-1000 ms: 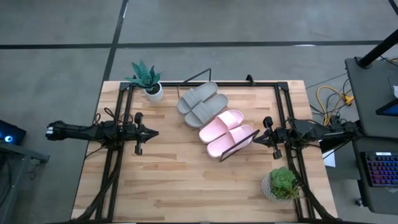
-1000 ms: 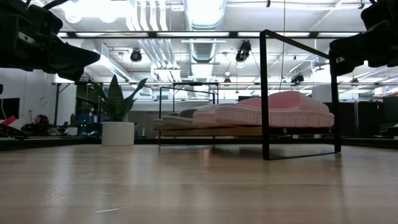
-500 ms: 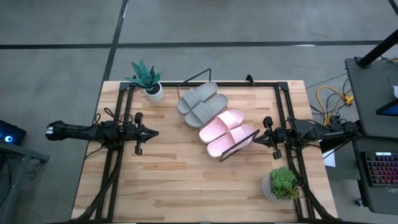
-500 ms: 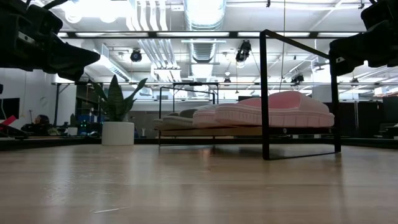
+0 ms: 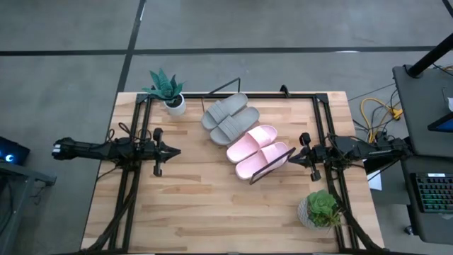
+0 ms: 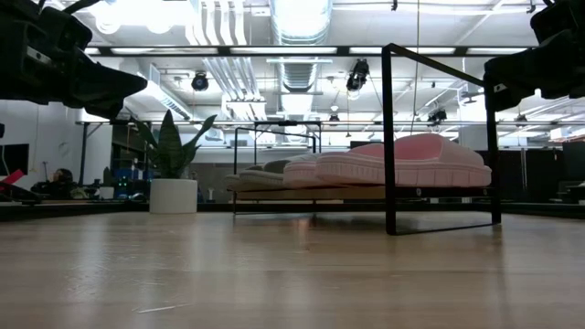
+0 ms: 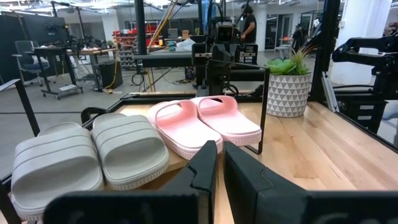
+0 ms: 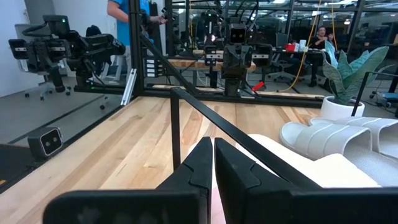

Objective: Pick and place slides into the shelf
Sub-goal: Return to Home Position

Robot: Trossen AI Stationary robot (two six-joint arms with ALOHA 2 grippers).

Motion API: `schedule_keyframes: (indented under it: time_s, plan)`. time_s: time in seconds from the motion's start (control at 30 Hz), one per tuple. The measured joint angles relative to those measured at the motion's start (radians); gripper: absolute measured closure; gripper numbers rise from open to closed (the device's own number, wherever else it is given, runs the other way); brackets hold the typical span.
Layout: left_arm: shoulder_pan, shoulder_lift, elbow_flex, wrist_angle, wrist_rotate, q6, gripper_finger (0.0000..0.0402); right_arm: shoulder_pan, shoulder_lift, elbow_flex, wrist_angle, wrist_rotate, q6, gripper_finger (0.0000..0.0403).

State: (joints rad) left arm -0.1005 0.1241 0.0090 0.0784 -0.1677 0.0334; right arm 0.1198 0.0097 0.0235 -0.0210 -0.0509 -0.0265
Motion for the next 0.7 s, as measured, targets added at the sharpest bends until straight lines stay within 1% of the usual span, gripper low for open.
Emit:
schedule_keyframes:
  time_s: [0.7]
  plan:
    - [0.000,0.000,0.000,0.000,0.000,0.000,0.0389,0.000,0.000,0.000,0.000,0.000,0.000,0.0394]
